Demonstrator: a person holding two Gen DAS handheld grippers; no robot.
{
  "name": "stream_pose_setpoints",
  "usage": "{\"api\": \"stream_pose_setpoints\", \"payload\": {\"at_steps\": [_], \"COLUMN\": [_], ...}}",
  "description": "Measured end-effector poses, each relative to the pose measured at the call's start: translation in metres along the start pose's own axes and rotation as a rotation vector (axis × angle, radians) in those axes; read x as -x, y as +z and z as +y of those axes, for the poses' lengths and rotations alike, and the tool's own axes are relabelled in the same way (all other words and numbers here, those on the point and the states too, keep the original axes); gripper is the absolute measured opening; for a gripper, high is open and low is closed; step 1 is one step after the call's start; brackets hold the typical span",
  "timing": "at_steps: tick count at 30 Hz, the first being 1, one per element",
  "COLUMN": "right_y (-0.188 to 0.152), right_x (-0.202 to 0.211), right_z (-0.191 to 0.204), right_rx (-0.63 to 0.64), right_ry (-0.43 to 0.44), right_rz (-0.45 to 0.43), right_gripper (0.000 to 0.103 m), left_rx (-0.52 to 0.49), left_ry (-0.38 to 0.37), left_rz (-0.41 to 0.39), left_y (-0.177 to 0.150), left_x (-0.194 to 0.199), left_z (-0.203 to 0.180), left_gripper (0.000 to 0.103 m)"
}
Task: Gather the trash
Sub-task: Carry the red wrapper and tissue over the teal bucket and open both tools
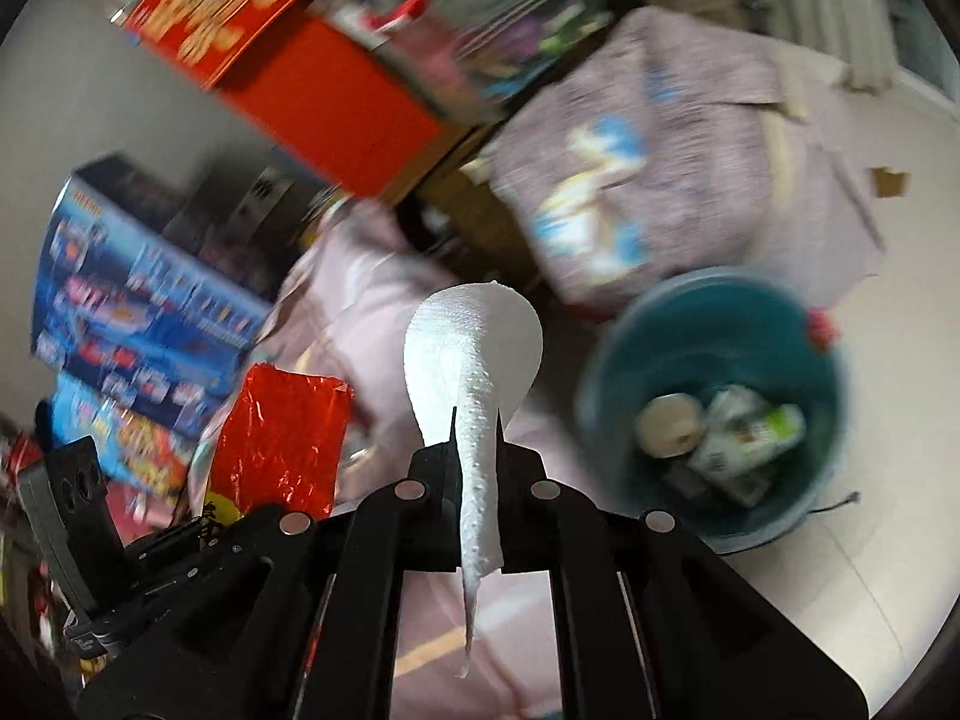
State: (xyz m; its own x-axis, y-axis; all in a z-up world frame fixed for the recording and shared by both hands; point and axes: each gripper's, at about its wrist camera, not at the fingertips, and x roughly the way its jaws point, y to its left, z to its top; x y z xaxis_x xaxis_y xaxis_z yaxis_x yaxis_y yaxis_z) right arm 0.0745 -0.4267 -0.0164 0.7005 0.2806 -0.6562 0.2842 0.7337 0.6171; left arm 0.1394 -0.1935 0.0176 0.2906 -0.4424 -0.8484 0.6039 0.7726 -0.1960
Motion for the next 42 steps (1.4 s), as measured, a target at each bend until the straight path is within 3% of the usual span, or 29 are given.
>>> {"api": "stream_pose_setpoints", "payload": {"at_steps": [8, 19, 21, 23, 25, 26, 32, 36, 37, 39, 40, 41, 42], "right_y": [0.016, 0.026, 0.026, 0.027, 0.027, 0.027, 0.030, 0.031, 0.032, 0.033, 0.033, 0.033, 0.033], "right_x": [0.027, 0.011, 0.006, 0.000, -0.004, -0.006, -0.018, -0.027, -0.029, -0.035, -0.037, -0.039, -0.040], "right_z": [-0.082, -0.127, -0.131, -0.135, -0.137, -0.139, -0.140, -0.136, -0.134, -0.131, -0.130, -0.128, -0.126], "right_rx": [-0.106, -0.162, -0.170, -0.176, -0.180, -0.183, -0.184, -0.173, -0.169, -0.164, -0.167, -0.167, -0.161], "right_ry": [-0.131, -0.205, -0.214, -0.222, -0.227, -0.228, -0.234, -0.234, -0.235, -0.231, -0.227, -0.229, -0.232], "right_rz": [-0.038, 0.004, 0.016, 0.028, 0.038, 0.043, 0.061, 0.076, 0.079, 0.093, 0.098, 0.096, 0.094], "right_gripper": [0.006, 0.006, 0.006, 0.007, 0.007, 0.007, 0.007, 0.009, 0.010, 0.032, 0.063, 0.070, 0.070], "left_rx": [-0.081, -0.104, -0.094, -0.091, -0.089, -0.088, -0.078, -0.068, -0.063, -0.057, -0.056, -0.055, -0.055], "left_ry": [-0.088, -0.148, -0.148, -0.142, -0.127, -0.118, -0.102, -0.095, -0.095, -0.093, -0.091, -0.089, -0.086], "left_rz": [0.095, 0.205, 0.219, 0.217, 0.204, 0.195, 0.178, 0.172, 0.171, 0.164, 0.161, 0.160, 0.159], "left_y": [0.034, 0.059, 0.062, 0.065, 0.068, 0.068, 0.065, 0.058, 0.056, 0.051, 0.048, 0.046, 0.043], "left_x": [-0.077, -0.161, -0.174, -0.181, -0.186, -0.186, -0.177, -0.167, -0.165, -0.159, -0.155, -0.154, -0.152], "left_z": [-0.072, -0.110, -0.111, -0.110, -0.108, -0.107, -0.094, -0.086, -0.084, -0.079, -0.077, -0.076, -0.074], "left_gripper": [0.005, 0.007, 0.016, 0.043, 0.065, 0.071, 0.089, 0.093, 0.094, 0.094, 0.095, 0.096, 0.096]}}
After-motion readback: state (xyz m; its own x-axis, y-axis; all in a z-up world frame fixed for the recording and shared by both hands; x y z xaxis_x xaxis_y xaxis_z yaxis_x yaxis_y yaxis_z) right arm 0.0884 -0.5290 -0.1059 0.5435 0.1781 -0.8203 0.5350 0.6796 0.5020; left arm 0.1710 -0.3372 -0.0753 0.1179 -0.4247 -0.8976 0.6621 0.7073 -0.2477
